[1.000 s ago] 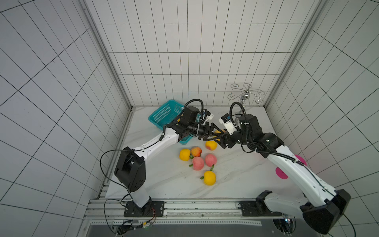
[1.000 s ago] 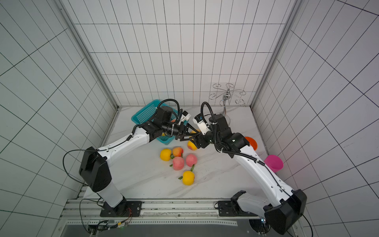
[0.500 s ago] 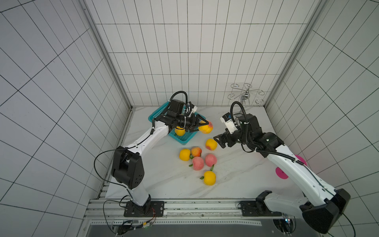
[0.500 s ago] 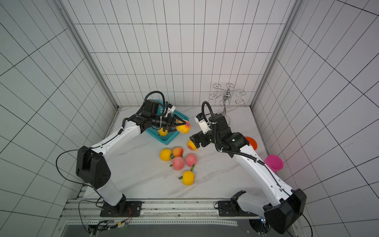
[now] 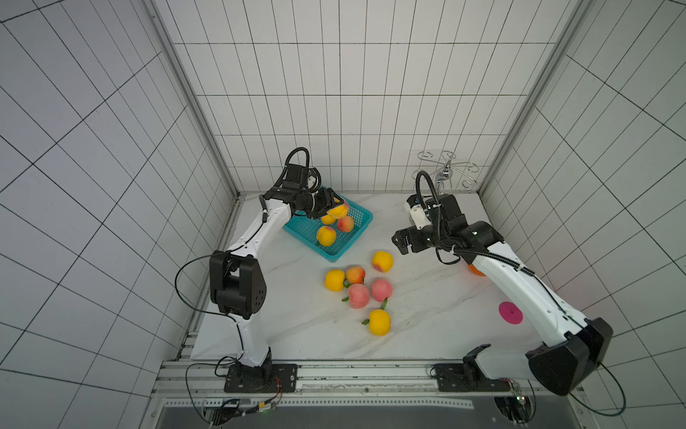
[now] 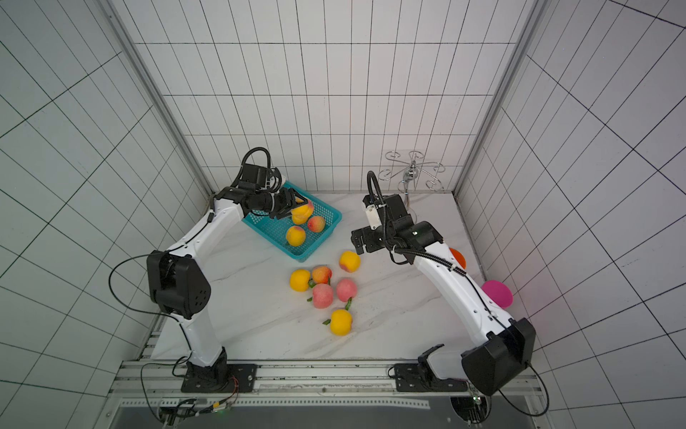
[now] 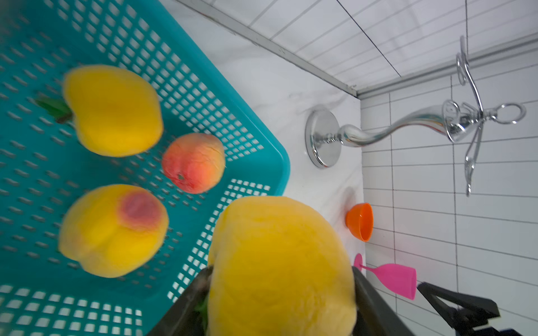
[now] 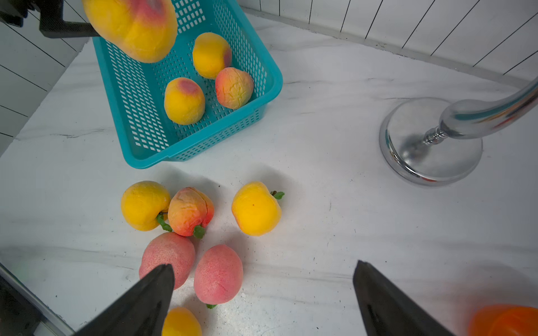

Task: Put the peaches into the basket
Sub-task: Place the peach in the basket.

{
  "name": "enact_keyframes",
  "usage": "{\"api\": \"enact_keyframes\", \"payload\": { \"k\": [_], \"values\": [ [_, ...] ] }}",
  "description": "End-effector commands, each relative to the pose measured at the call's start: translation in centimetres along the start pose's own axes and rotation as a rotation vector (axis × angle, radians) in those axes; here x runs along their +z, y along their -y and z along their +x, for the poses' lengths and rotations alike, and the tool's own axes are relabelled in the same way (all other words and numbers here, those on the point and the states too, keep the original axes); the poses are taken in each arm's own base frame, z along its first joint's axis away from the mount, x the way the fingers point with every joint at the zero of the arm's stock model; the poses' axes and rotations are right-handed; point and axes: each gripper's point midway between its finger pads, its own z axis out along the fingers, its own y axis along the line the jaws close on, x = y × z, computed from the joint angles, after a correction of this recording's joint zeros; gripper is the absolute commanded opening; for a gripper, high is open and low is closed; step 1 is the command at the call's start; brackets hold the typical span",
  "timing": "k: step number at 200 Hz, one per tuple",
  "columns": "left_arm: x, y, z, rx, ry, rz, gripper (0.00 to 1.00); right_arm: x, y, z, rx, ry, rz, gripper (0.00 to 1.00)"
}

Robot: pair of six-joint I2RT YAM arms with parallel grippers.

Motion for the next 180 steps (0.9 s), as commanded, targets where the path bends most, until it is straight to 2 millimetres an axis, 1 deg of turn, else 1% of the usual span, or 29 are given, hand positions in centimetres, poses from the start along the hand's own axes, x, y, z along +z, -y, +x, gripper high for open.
{"api": "enact_keyframes", "payload": {
  "k": [1,41,81,103,147,164,180],
  "values": [
    [0.4,-3.2,-2.8,0.011,0.093,-0.147,0.62,-0.5,-0.9,-1.2,0.044,0.006,-0.053,1.00],
    [1.5,-5.9,-6.5,-0.048,0.192,-0.211,0.63,-0.7,-1.0,-1.3,0.041,0.001,-0.057,1.00],
    [2.8,-9.2,-9.4,-0.114,0.272,-0.259,0.63,0.0,-1.2,-0.8,0.049,-0.039,-0.067,1.00],
    [3.6,-10.5,-10.5,-0.162,0.276,-0.239,0.63,0.1,-1.1,-0.6,0.060,-0.047,-0.060,1.00],
    [3.7,-13.1,-12.5,-0.210,0.331,-0.267,0.63,0.6,-1.1,-0.2,0.062,-0.063,-0.064,1.00],
    [4.1,-14.3,-12.9,-0.227,0.333,-0.274,0.63,0.7,-1.1,-0.3,0.060,-0.065,-0.069,1.00],
    [4.6,-14.9,-12.9,-0.235,0.325,-0.276,0.63,0.5,-1.7,-0.5,0.048,-0.056,-0.101,1.00]
  ]
}}
